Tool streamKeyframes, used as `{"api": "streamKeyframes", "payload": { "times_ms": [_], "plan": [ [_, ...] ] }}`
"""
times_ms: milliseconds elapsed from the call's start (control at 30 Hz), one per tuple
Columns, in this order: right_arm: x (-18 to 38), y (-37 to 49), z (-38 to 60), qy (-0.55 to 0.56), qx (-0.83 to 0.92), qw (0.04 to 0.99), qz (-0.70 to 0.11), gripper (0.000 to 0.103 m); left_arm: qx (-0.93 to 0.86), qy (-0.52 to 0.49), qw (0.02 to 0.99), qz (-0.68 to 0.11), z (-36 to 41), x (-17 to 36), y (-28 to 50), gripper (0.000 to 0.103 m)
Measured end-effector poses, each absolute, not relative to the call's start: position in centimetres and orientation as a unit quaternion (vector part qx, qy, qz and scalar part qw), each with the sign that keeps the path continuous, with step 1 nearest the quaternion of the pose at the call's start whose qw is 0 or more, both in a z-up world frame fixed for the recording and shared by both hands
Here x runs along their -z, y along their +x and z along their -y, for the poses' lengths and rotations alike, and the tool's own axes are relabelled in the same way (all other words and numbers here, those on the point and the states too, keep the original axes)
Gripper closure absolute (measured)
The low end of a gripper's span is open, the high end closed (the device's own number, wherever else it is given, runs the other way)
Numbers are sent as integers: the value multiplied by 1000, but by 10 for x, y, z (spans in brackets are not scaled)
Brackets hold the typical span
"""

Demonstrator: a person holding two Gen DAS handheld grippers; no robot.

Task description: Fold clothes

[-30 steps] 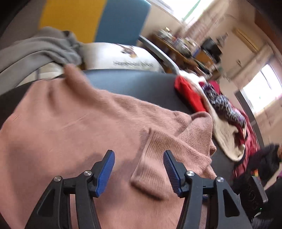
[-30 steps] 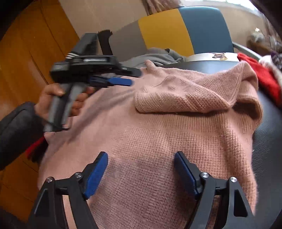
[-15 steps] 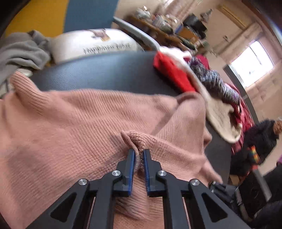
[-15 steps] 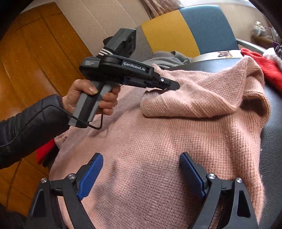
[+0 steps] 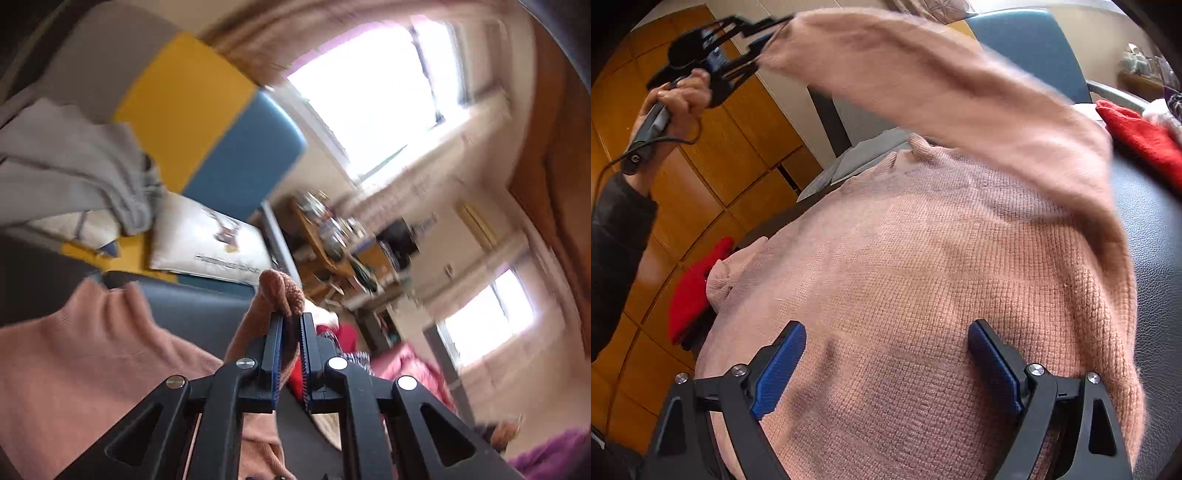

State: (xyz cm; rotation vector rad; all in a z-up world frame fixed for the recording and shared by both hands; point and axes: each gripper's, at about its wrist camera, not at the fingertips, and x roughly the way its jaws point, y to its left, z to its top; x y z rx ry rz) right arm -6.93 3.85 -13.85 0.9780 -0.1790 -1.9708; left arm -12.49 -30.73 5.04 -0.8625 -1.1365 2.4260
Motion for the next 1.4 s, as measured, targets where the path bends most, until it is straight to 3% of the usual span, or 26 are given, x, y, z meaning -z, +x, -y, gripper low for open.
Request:
{"api": "streamKeyframes", "payload": {
  "times_ms": [200,433,667,833,933,1000,1033,1133,1267,1400],
  "plan": [
    [138,-67,-39,396,796,451,77,12,-847,-328,87,410,357,-12,-81,96],
    [138,-71,-44,407,789,449,101,13,-807,-400,-12,434,401,100,-38,96],
    [124,-79,-31,428,794,425,84,10,-816,-453,-54,355,400,162,-17,94],
    [100,-99,-5,406,819,405,33,7,-827,-443,-26,346,392,167,-13,71],
    [91,-125,15,404,831,382,-2,7,-827,-443,-14,347,391,166,-18,68],
    [94,-149,28,418,834,359,-21,6,-831,-444,-17,334,390,164,-25,71],
    [99,-161,34,429,835,343,-31,6,-837,-446,-28,317,387,163,-29,83],
    [118,-197,43,465,832,298,-46,6,-856,-433,-52,276,381,152,-34,97],
    [115,-208,46,451,846,282,-45,6,-876,-385,-76,281,390,131,-22,98],
    [128,-213,47,436,858,270,-25,1,-868,-398,-107,277,397,146,-16,98]
  ]
}}
